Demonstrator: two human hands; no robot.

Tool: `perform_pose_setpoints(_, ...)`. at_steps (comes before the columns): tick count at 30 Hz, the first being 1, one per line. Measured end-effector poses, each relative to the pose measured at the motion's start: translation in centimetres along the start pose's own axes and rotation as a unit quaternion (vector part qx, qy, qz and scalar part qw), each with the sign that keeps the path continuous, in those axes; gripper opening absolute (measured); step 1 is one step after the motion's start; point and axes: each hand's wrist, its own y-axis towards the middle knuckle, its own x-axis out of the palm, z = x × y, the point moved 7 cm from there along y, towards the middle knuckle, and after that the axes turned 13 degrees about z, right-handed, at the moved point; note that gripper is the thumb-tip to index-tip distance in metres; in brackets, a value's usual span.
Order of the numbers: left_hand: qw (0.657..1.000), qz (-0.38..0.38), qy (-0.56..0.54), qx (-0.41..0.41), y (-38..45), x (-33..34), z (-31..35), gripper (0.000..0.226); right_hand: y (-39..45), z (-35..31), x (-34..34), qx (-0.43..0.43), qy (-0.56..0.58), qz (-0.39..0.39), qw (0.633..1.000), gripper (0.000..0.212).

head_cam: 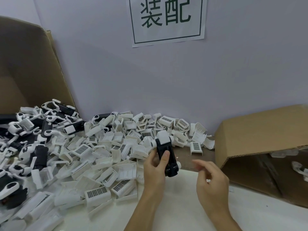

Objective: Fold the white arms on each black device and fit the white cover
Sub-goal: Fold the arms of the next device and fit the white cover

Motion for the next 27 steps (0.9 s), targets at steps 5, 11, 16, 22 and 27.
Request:
perform_pose_setpoints(5,0.996,0.036,-0.024,-0.075,0.1,-0.1,-1.2,0.024,0.0,1.3,0.8,0.069,-0.048,-0.027,0.996,0.033)
perform_pose_setpoints(11,0.982,0.067,-0.095,-0.147,0.8,-0.7,-2.0,0.027,5.3,1.4,4.9,0.076,-0.170,-0.084,0.979,0.030)
perform_pose_setpoints(16,0.989,0.045,-0.078,-0.116,0.5,-0.3,-2.0,0.023,7.9,4.5,7.9,0.087,-0.421,-0.185,0.884,0.039)
perform_pose_setpoints(22,0.996,0.010,-0.036,-0.077,0.3,0.4,-1.9,0.020,7.9,5.8,9.6,0.038,-0.510,-0.218,0.831,0.041)
perform_pose_setpoints(27,0.998,-0.011,-0.028,-0.062,0.2,0.7,-1.6,0.018,7.3,4.6,8.3,0.087,-0.319,-0.123,0.936,0.041)
